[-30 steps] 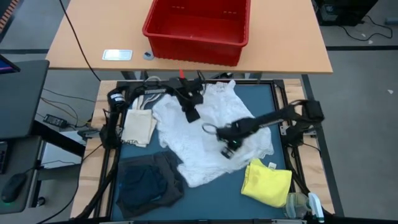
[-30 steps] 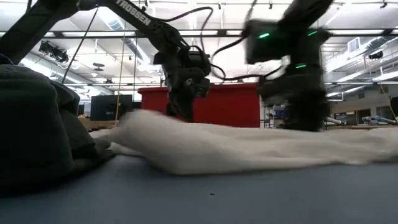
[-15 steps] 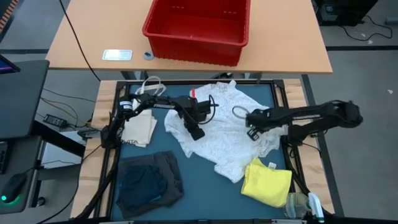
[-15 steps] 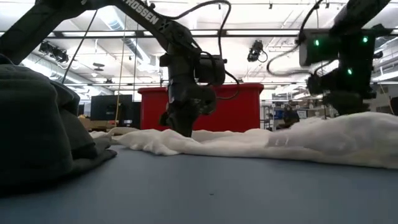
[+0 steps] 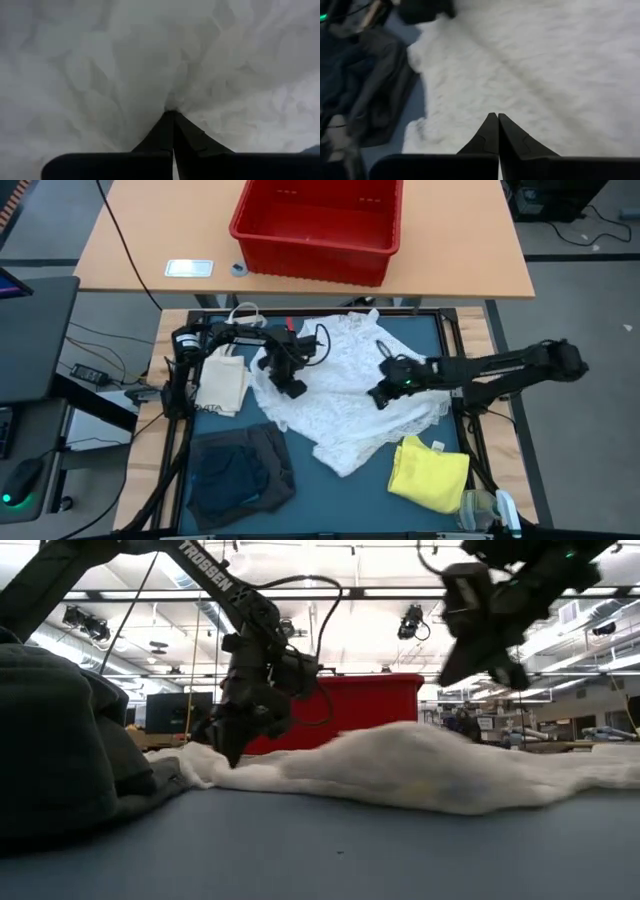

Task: Fold laundry
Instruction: Fold the white shirt

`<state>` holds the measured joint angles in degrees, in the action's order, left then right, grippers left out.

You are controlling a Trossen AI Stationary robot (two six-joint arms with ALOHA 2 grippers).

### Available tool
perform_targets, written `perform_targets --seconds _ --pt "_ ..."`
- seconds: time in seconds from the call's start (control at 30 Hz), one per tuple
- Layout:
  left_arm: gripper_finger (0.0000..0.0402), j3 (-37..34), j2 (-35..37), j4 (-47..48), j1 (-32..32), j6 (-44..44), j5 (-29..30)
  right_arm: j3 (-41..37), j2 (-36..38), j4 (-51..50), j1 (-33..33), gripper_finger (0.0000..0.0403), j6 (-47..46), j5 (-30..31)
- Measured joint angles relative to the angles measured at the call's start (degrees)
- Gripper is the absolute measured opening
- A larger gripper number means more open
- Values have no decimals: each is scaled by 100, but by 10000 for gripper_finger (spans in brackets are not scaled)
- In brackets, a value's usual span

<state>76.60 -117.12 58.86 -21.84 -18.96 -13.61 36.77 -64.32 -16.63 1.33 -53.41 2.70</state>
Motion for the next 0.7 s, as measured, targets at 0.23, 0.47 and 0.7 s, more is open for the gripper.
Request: perform_targets --seconds 0.23,0.47,0.7 --pt "4 -31 637 -247 -282 -215 415 159 -1873 1995 -331 1 73 -413" --pt "4 -22 638 -616 -164 -95 233 1217 -3626 2094 -340 0 944 -675" --pt "4 -210 616 -1197 -238 -514 225 1725 -4208 1750 -820 0 1567 -2372"
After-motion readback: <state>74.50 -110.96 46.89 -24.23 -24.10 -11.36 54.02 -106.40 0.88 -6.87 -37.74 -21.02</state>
